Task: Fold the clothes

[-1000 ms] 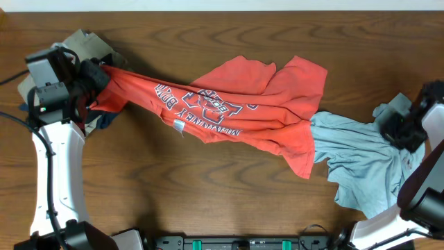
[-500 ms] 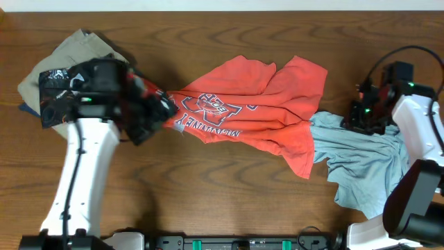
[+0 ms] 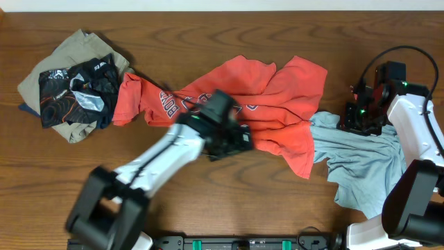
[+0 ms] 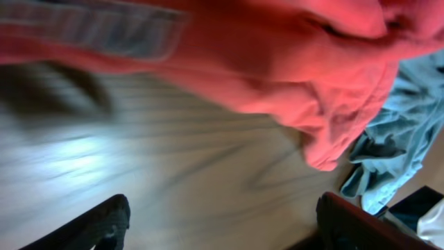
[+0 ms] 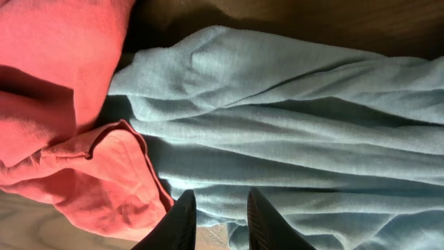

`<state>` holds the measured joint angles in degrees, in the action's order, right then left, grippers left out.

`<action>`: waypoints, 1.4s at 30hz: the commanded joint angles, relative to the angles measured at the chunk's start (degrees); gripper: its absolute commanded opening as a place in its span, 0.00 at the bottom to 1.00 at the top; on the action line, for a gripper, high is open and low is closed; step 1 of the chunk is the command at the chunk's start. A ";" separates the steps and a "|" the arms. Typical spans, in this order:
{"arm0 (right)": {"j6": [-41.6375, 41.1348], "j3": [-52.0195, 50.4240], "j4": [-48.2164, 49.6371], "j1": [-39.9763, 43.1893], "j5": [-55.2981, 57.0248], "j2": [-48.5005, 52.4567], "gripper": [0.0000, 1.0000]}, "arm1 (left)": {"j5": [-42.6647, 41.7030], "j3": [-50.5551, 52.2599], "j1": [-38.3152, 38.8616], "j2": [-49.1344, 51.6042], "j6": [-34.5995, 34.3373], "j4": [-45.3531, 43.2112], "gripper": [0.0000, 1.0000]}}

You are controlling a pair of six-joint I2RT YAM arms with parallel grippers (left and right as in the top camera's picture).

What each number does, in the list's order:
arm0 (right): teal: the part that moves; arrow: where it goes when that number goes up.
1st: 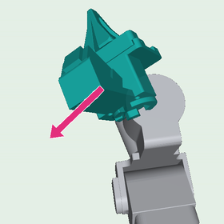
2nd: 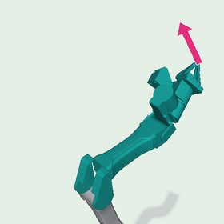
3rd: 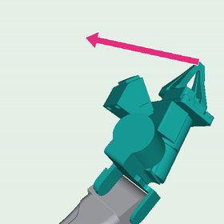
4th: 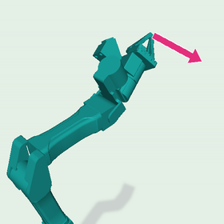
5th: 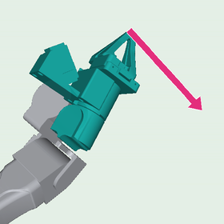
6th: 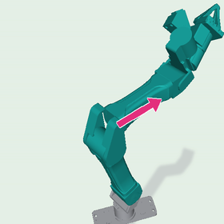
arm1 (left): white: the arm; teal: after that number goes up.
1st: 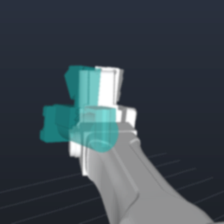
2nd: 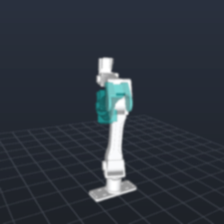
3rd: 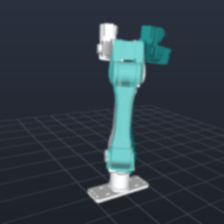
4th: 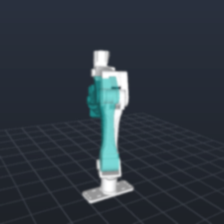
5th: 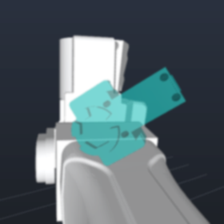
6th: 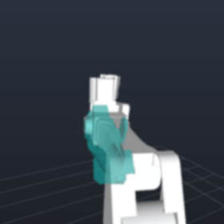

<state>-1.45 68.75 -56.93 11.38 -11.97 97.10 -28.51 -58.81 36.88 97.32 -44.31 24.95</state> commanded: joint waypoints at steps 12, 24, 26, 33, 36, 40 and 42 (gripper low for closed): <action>-0.22 -0.20 0.33 -0.79 1.68 -0.02 0.24 | 3.74 0.24 5.92 12.76 -15.72 -18.36 0.25; -0.22 -0.20 0.15 -0.79 2.34 -0.02 0.24 | -2.38 0.20 0.79 11.76 -11.63 -16.37 0.06; -0.22 -0.20 0.20 -0.79 2.36 -0.02 0.25 | -6.29 0.20 1.88 11.76 -13.27 -17.31 0.28; -0.22 -0.20 0.11 -0.79 2.34 -0.02 0.24 | -1.66 0.20 6.36 11.76 -16.06 -18.23 0.56; -0.24 -0.20 0.09 -0.79 2.34 -0.02 0.24 | 5.14 0.20 8.11 12.00 -16.04 -18.21 0.56; -0.24 -0.20 -0.04 -0.79 2.32 -0.02 0.24 | 12.94 0.20 9.73 13.99 -17.11 -18.27 0.56; -0.24 -0.20 -0.17 -0.79 2.32 -0.02 0.24 | 13.75 0.20 9.75 15.96 -17.51 -19.67 0.56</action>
<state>-1.45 68.62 -56.97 11.38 -10.04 97.10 -23.33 -59.22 46.68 108.97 -60.71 5.23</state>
